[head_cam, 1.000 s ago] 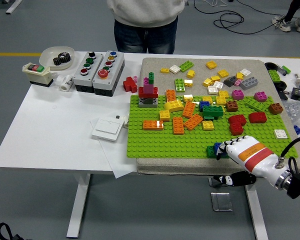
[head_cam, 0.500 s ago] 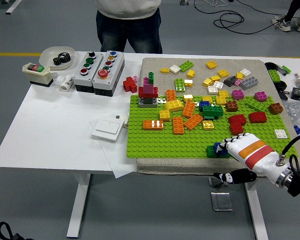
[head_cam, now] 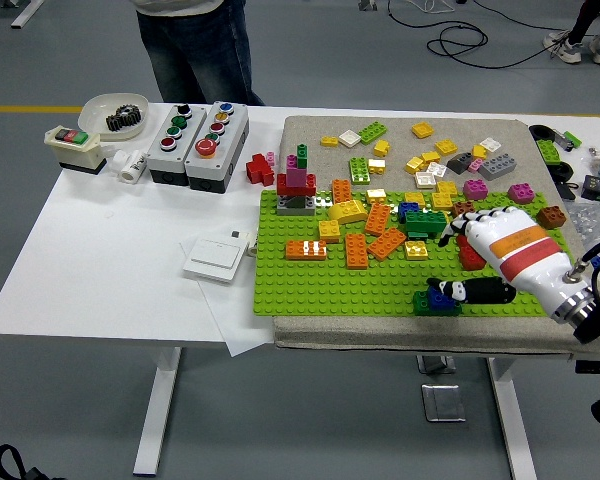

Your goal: Pick up the brick,pile it on top of brick,press brick,pick up the brick,pile it on top of brick,press brick

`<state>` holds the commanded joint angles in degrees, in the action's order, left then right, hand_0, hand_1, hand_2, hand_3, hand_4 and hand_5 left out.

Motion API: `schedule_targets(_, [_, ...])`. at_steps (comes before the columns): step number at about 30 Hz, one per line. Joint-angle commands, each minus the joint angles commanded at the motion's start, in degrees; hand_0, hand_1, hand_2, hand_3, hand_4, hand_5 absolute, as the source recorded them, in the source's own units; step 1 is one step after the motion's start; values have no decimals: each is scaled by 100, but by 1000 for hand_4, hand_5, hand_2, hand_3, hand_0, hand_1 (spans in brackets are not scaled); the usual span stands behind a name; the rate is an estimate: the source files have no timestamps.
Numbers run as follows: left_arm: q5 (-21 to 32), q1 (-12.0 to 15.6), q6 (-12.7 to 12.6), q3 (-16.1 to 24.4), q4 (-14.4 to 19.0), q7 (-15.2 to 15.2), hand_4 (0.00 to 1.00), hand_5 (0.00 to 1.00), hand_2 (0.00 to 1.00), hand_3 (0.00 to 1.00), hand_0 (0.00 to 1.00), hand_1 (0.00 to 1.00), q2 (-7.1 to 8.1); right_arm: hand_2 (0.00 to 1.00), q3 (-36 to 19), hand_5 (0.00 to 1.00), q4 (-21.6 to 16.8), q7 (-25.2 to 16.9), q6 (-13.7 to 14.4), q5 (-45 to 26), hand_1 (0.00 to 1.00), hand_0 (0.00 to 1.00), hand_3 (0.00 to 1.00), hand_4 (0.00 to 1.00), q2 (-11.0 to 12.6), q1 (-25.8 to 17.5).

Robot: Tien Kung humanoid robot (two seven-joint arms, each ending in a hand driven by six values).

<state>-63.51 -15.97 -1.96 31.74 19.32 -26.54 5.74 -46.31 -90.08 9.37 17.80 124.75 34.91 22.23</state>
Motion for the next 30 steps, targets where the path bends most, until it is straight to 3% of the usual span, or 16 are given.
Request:
schedule_targets(3, [22, 9, -6, -8, -1, 3, 668, 659, 725, 588, 663, 700, -4, 637, 64, 573, 302, 132, 99, -83, 496, 375, 579, 852, -76, 297])
schedule_targets(8, [40, 48, -13, -4, -5, -4, 668, 660, 726, 588, 663, 700, -9, 653, 216, 549, 962, 175, -26, -379, 499, 362, 602, 873, -270, 754])
schedule_targets(11, [50, 60, -10, -11, -1, -4, 668, 660, 726, 588, 663, 700, -6, 653, 384, 549, 1348, 56, -119, -568, 499, 362, 602, 873, -415, 988])
schedule_targets(12, [45, 62, -7, -7, 0, -8, 668, 659, 725, 588, 663, 699, -6, 661, 490, 551, 1540, -28, -176, -655, 538, 424, 600, 883, -502, 1110])
schedule_targets(17, [65, 63, -2, -26, 12, -8, 668, 659, 725, 588, 663, 699, -5, 661, 705, 551, 2163, -175, -323, -840, 538, 424, 600, 883, -773, 1404])
schedule_targets(18, [65, 64, -1, -25, 13, -9, 668, 660, 724, 588, 663, 699, -5, 668, 719, 550, 2217, -184, -339, -858, 572, 525, 596, 885, -797, 1427])
schedule_targets(30, [23, 90, 16, 8, 20, -31, 668, 660, 724, 588, 663, 700, 4, 671, 1075, 530, 3220, -314, -619, -1166, 576, 530, 602, 897, -1364, 2024])
